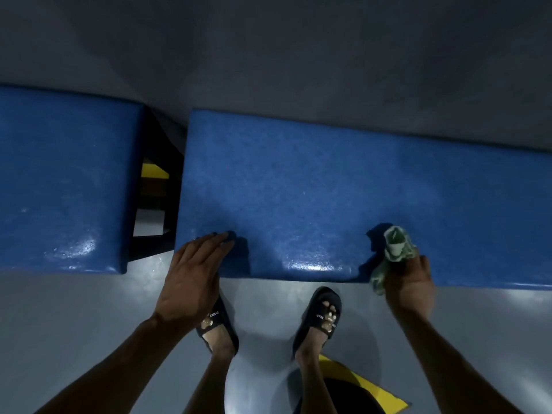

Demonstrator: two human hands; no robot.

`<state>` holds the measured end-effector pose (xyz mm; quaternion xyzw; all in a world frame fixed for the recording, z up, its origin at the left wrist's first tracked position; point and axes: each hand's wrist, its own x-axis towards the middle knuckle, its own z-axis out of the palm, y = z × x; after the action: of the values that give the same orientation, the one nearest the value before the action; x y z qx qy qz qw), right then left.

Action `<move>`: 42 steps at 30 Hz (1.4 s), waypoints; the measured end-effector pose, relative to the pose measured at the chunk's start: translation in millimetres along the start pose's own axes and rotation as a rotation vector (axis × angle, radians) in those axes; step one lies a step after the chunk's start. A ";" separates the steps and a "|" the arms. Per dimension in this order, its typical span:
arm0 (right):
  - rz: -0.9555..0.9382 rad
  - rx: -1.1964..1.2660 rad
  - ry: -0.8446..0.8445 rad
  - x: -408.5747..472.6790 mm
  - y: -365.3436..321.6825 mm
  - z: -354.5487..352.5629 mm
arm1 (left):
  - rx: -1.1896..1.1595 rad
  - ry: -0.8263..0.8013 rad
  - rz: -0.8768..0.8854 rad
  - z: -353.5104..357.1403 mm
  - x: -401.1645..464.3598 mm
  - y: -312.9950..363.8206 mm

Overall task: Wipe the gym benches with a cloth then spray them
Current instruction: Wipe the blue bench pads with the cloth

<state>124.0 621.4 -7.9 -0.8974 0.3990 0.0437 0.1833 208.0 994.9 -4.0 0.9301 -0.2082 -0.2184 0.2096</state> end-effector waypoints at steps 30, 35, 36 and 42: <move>-0.415 0.039 -0.186 -163.0 -195.6 107.5 | -0.037 0.065 0.019 -33.1 12.6 -28.2; -0.648 -0.170 -0.306 -96.5 -139.1 67.1 | -0.057 0.087 0.044 -40.6 15.5 -40.2; -0.574 -0.206 -0.254 -76.2 -118.2 54.6 | -0.058 0.089 0.047 -41.3 16.1 -42.3; 0.048 -0.197 0.017 -8.7 -43.6 8.9 | -0.056 0.087 0.050 -39.2 16.9 -43.1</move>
<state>150.7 657.5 -1.4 -0.9016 0.4157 0.0794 0.0896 254.0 1034.1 1.9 0.9270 -0.2161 -0.1780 0.2497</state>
